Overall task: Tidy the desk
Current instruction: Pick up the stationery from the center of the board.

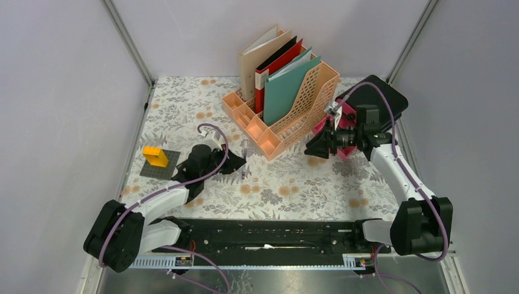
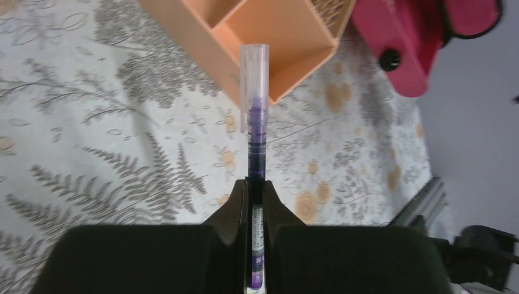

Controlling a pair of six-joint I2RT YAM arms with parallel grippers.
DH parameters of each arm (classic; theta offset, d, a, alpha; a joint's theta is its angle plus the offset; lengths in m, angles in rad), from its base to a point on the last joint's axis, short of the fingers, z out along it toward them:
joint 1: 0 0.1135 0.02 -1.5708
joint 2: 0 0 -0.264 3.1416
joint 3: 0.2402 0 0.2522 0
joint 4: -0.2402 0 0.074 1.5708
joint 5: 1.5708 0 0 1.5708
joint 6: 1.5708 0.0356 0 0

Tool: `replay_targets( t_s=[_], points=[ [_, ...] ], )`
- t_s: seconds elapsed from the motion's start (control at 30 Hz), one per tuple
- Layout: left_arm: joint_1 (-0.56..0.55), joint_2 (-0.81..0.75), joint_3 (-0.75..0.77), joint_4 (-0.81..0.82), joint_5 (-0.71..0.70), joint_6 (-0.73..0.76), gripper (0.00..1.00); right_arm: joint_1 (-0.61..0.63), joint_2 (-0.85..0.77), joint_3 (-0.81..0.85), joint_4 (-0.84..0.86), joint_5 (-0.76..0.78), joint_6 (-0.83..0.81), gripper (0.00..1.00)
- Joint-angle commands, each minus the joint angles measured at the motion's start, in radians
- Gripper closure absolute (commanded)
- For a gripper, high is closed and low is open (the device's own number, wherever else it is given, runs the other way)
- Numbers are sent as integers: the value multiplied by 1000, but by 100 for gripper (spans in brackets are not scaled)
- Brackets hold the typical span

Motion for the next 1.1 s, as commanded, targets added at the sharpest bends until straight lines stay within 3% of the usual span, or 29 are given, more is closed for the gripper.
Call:
replay_targets(
  t_s=[0.0, 0.1, 0.53, 1.07],
  points=[
    [-23, -24, -52, 317, 93, -120, 100, 55, 19, -41, 208, -84, 164, 51],
    [-57, -23, -74, 437, 80, -155, 100, 92, 35, -63, 284, -90, 245, 50],
    [-249, 87, 16, 646, -80, -175, 100, 216, 95, -130, 555, -67, 490, 43],
    [-343, 238, 105, 803, -177, -210, 100, 286, 161, -153, 676, 3, 622, 39]
  ],
)
